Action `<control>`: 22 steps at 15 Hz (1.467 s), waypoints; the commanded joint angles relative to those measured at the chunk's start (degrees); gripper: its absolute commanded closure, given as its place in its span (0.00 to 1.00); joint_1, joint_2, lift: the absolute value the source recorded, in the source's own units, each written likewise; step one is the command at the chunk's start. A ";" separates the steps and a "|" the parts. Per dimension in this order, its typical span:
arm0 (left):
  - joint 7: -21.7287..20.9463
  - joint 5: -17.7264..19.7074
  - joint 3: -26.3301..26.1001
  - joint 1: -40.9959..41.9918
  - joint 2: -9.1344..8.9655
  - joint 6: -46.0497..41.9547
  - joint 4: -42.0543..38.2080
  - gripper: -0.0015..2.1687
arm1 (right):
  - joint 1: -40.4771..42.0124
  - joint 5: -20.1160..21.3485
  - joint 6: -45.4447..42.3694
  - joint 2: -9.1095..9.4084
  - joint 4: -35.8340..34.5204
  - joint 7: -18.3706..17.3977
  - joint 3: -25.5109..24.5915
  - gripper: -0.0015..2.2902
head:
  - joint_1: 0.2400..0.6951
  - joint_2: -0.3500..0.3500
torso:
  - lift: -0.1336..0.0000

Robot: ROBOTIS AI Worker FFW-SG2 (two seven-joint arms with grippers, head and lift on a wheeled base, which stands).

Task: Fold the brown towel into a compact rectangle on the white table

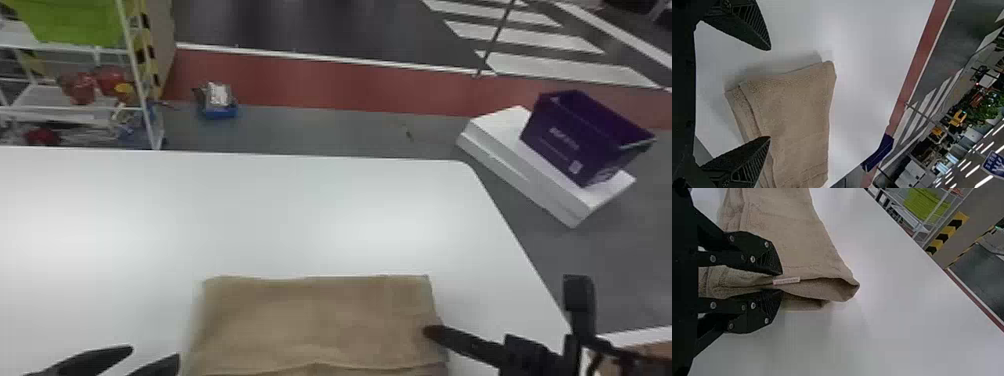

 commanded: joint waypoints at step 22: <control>-2.29 0.38 1.26 0.44 0.07 -0.18 0.77 0.04 | -3.17 14.77 1.83 -0.26 -3.92 -4.89 12.73 0.15 | 1.00 0.24 | 0.08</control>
